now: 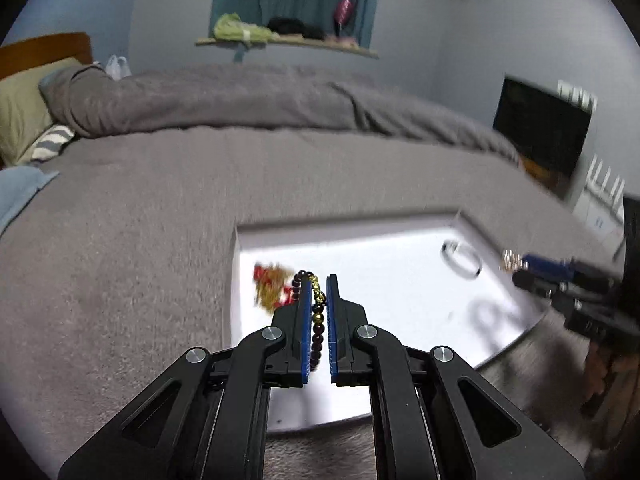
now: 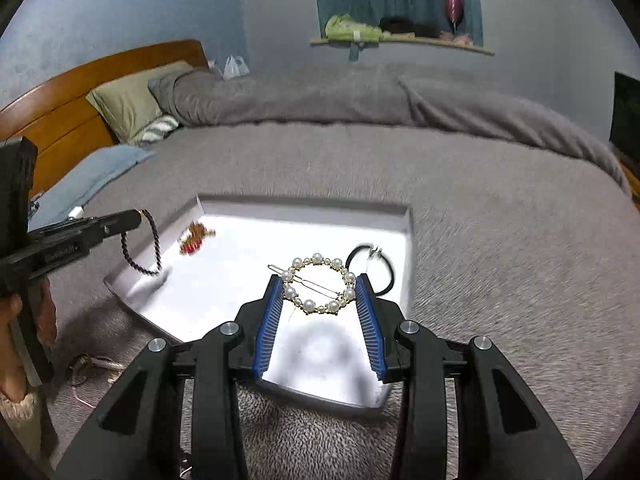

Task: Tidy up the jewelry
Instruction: 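Place the dark bead bracelet with the left gripper while the right places the pearl clip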

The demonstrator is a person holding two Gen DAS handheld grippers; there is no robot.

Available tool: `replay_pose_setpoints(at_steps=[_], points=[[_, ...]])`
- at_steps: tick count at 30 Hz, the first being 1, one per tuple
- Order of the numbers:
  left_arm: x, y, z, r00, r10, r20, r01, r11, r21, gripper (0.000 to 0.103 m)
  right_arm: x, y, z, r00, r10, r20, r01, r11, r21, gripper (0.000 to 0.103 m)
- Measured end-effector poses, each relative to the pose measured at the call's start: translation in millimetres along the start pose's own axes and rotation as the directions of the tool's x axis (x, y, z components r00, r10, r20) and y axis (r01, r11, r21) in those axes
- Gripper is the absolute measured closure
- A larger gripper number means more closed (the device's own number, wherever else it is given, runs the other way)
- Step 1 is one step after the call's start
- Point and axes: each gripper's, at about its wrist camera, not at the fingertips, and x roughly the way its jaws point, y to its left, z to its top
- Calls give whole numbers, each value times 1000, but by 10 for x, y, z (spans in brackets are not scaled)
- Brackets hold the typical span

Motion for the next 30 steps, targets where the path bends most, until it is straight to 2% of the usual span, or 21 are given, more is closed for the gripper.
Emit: replay_pose_setpoints(at_steps=[6, 17, 27, 30], points=[[195, -15, -144, 995, -32, -90, 36, 999, 37, 95, 85, -41, -87, 999, -5, -54, 5, 1000, 1, 66], [372, 87, -266, 980, 76, -184, -63, 995, 80, 95, 142, 58, -129, 995, -69, -74, 65, 997, -48, 65], [389, 184, -268, 978, 63, -199, -53, 997, 54, 95, 182, 47, -121, 995, -65, -76, 62, 997, -44, 65], [381, 174, -271, 978, 63, -197, -53, 997, 56, 92, 184, 44, -121, 995, -62, -75, 59, 997, -43, 65]])
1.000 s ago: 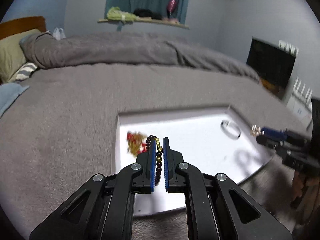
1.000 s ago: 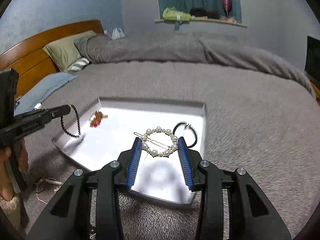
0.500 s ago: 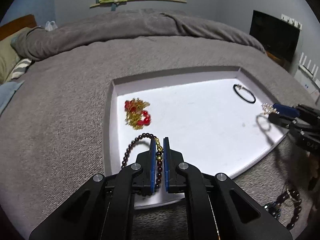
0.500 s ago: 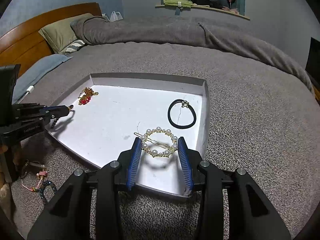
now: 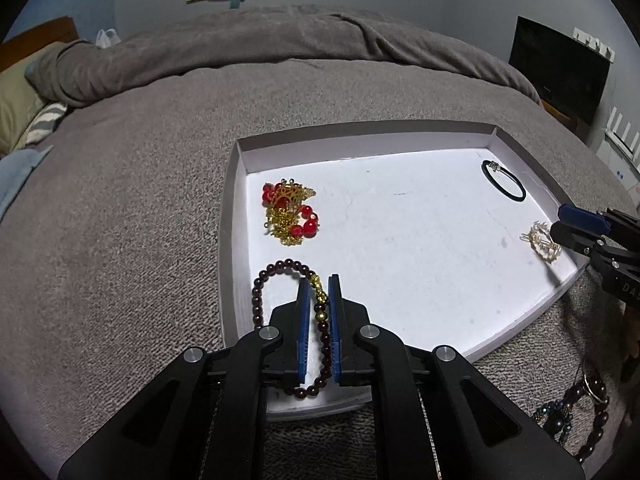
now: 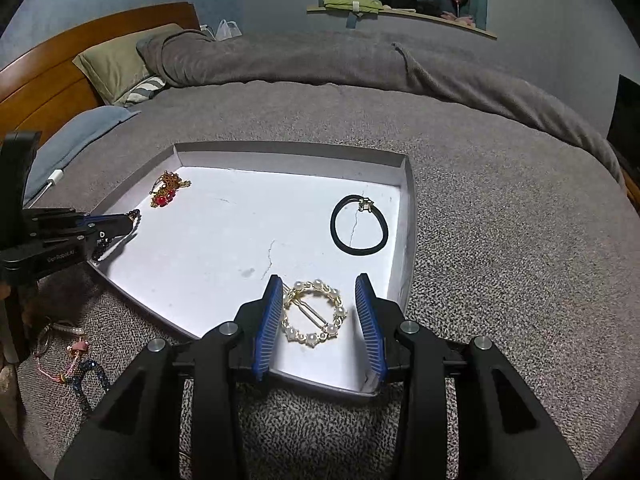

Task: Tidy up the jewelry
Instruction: 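Place the dark bead bracelet with the left gripper while the right places the pearl clip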

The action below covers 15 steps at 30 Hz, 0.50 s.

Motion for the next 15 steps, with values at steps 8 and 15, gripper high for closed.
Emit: replay_pose_setpoints(at_steps=[8, 15], points=[[-61, -31, 1, 1000, -18, 23, 18, 1000, -1, 76, -76, -13, 8, 999, 18, 32, -19, 1000, 20, 64], [-272, -163, -39, 992, -46, 115, 46, 999, 1, 45, -272, -122, 47, 993, 37, 116, -48, 995, 92, 46]])
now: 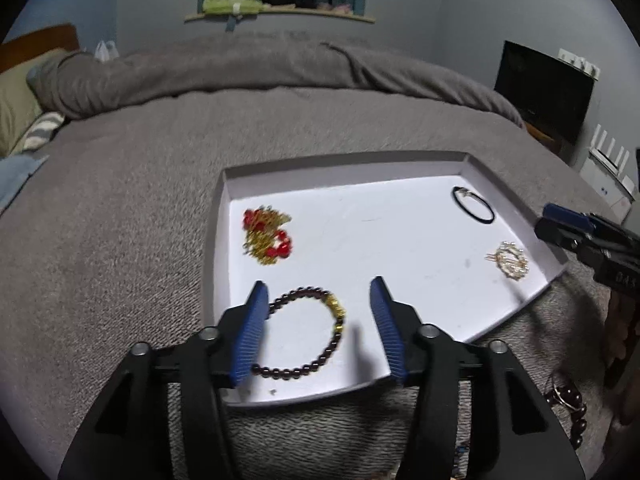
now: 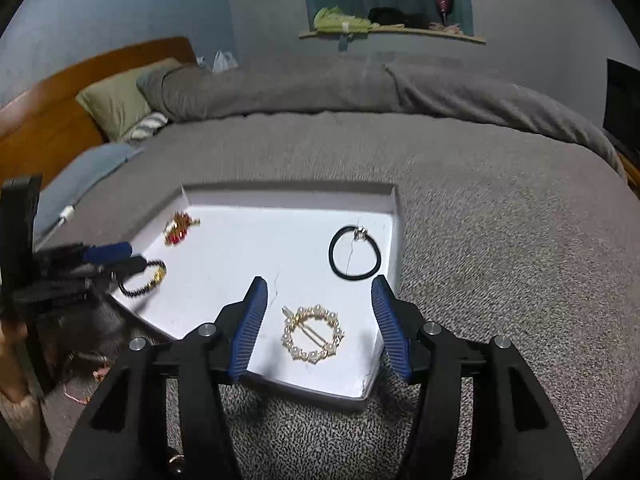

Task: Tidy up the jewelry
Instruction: 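Place the dark bead bracelet with the left gripper while the right places the pearl clip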

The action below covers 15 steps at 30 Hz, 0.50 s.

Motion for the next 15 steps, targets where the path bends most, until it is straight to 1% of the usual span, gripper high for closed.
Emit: replay_pose_setpoints(at_steps=[1, 3, 4, 5, 9, 11, 13, 15], points=[[-12, -32, 3, 1000, 5, 9, -5, 1000, 7, 43, -16, -10, 1, 1000, 4, 8, -4, 1000, 13, 43], [-63, -69, 2, 999, 21, 33, -21, 1000, 12, 37, -39, -26, -2, 1000, 14, 13, -15, 999, 35, 39], [-113, -71, -5, 998, 26, 49, -27, 1000, 4, 29, -49, -36, -2, 1000, 18, 15, -18, 999, 40, 35], [-133, -71, -9, 998, 26, 56, -26, 1000, -2, 25, -62, -33, -4, 1000, 21, 17, -22, 999, 45, 31], [-230, -39, -34, 997, 39, 72, -37, 999, -28, 24, -144, -6, -7, 999, 18, 33, -20, 999, 49, 19], [-293, -38, -47, 994, 64, 88, -61, 998, -34, 19, -199, 5, -9, 999, 7, 51, -9, 999, 43, 9], [-354, -44, -65, 991, 82, 109, -78, 996, -44, 15, -259, -16, -13, 997, -22, 78, 19, 999, 41, 6], [-384, -42, -67, 988, 93, 125, -87, 995, -54, 14, -303, -60, -12, 994, -64, 91, 60, 997, 51, 6]])
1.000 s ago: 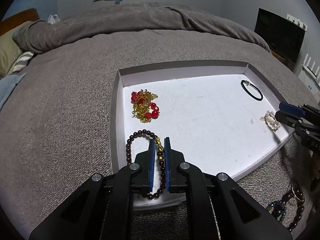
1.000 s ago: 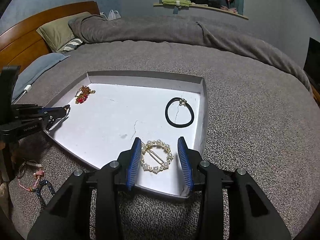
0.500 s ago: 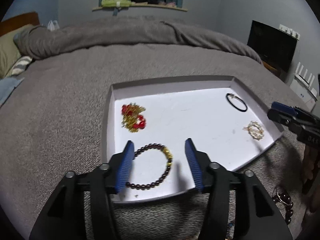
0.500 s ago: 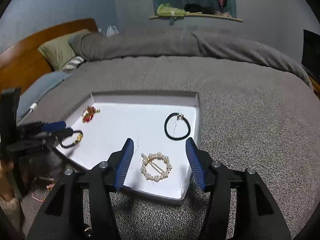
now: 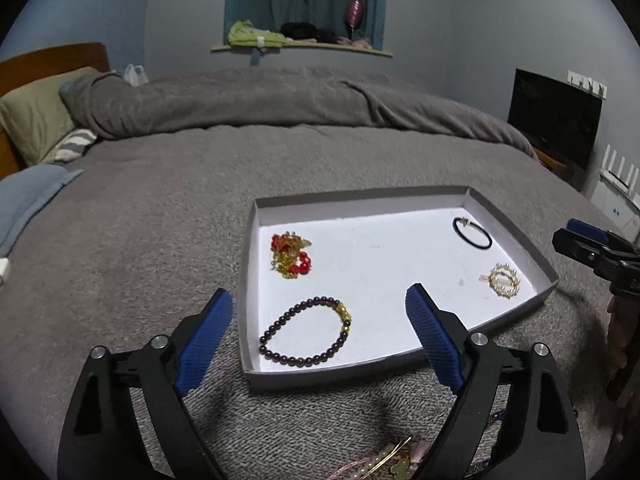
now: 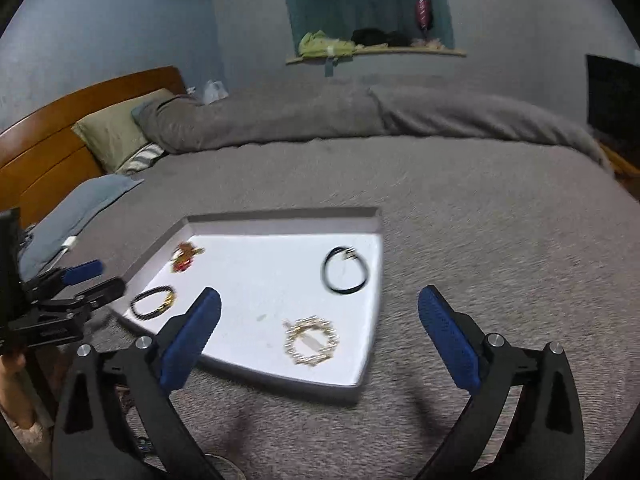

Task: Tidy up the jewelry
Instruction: 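Return both tools to the remaining jewelry and open them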

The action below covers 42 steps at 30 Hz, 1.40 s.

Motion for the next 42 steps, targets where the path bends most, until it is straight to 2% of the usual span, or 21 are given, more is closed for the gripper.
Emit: replay_pose_setpoints(at_steps=[5, 12, 17, 19, 26, 33, 39, 42], points=[[-82, 15, -28, 999, 31, 26, -30, 999, -14, 11, -144, -129, -54, 999, -45, 18, 44, 998, 47, 5], [-249, 102, -118, 997, 68, 46, -68, 998, -18, 10, -278, -88, -198, 999, -41, 23, 40, 998, 41, 5], [-385, 235, -340, 999, 44, 15, -43, 999, -25, 10, -335, 7, -320, 1000, -16, 15, 16, 1000, 20, 6], [-426, 270, -424, 998, 57, -6, -57, 998, -22, 10, -377, 31, -384, 1000, -4, 20, 4, 1000, 19, 6], [-564, 345, -706, 997, -43, -64, 40, 998, -51, 10, -444, 184, -644, 999, 33, -34, -33, 999, -5, 5], [-554, 318, -943, 988, -86, -131, 82, 996, -36, 10, -560, 328, -831, 997, 59, -59, -62, 997, -43, 6], [-551, 219, -986, 985, -97, -143, 98, 995, 1, 16, -589, 385, -926, 991, 80, -110, -87, 995, -54, 6], [-536, 156, -1012, 984, -91, -155, 96, 995, 26, 31, -592, 431, -950, 988, 99, -122, -107, 992, -69, 6]])
